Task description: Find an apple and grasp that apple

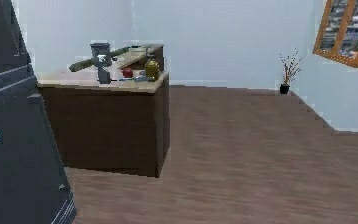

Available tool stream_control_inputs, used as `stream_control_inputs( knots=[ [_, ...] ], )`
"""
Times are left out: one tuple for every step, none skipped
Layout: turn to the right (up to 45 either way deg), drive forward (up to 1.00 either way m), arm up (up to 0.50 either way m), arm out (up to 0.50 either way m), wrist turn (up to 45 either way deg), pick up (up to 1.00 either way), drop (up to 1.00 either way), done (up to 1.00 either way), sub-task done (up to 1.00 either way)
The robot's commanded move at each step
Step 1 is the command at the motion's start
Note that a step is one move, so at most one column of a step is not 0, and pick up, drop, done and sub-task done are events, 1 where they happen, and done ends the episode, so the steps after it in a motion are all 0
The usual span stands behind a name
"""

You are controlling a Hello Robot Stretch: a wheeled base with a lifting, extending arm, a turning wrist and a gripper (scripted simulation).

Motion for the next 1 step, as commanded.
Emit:
stream_control_inputs(
  knots=[
    [12.0,0.0,0.0,0.0,0.0,0.0,0.0,0.0,0.0]
  ],
)
